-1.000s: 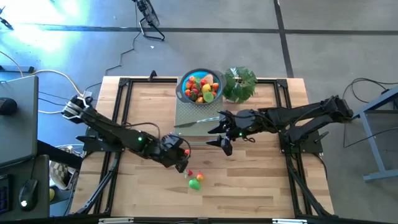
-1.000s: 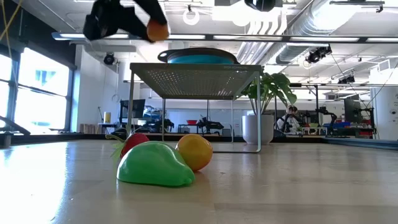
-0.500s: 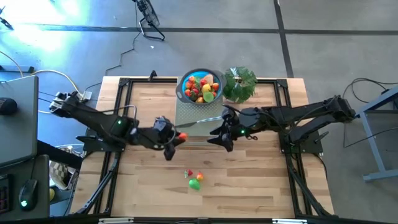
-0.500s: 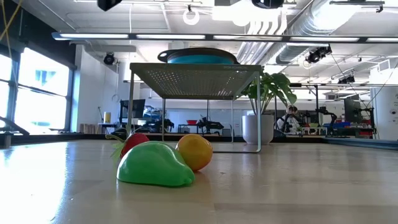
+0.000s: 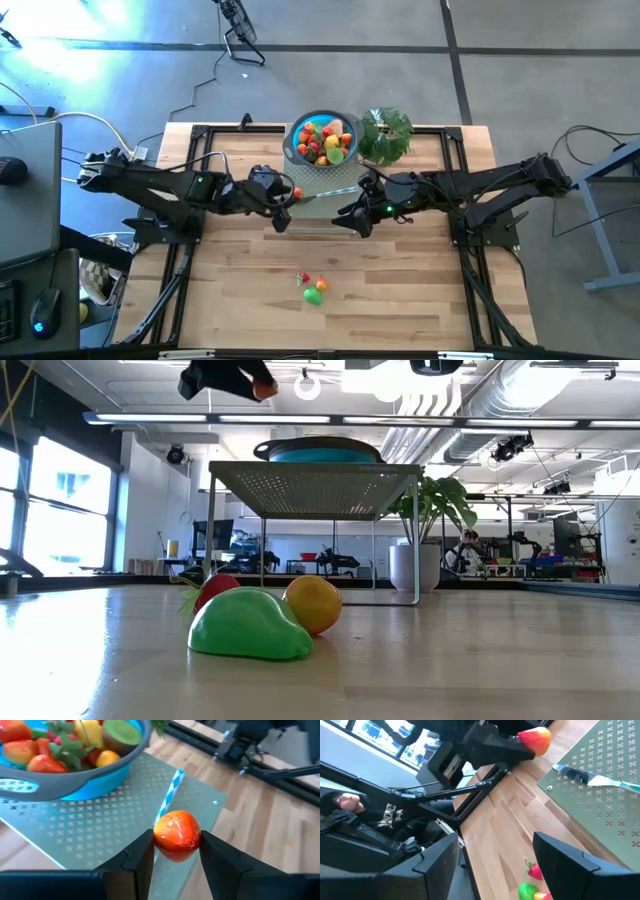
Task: Pick & Place Fruit
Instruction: Put the orange peach in the blue bowl on the shelf
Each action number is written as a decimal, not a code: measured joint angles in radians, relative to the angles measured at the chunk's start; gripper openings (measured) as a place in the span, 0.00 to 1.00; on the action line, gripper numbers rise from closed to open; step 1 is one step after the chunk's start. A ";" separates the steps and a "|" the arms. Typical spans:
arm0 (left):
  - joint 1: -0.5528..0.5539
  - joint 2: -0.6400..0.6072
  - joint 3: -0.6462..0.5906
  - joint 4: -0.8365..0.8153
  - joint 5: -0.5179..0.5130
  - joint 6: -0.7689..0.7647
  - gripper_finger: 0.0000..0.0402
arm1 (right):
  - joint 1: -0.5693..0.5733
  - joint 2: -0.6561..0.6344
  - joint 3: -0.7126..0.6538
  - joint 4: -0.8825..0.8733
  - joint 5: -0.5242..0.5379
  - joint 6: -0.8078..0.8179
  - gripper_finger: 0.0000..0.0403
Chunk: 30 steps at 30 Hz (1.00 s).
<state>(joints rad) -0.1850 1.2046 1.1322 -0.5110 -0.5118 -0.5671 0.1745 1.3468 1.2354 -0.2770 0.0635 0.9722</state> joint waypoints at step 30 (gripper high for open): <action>0.314 0.058 0.000 0.154 0.105 0.112 0.35 | -0.001 0.001 0.000 0.004 -0.017 -0.215 0.62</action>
<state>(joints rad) 0.1293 1.2621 1.1320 -0.3570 -0.4070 -0.4547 0.1738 1.3479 1.2354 -0.2733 0.0467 0.7571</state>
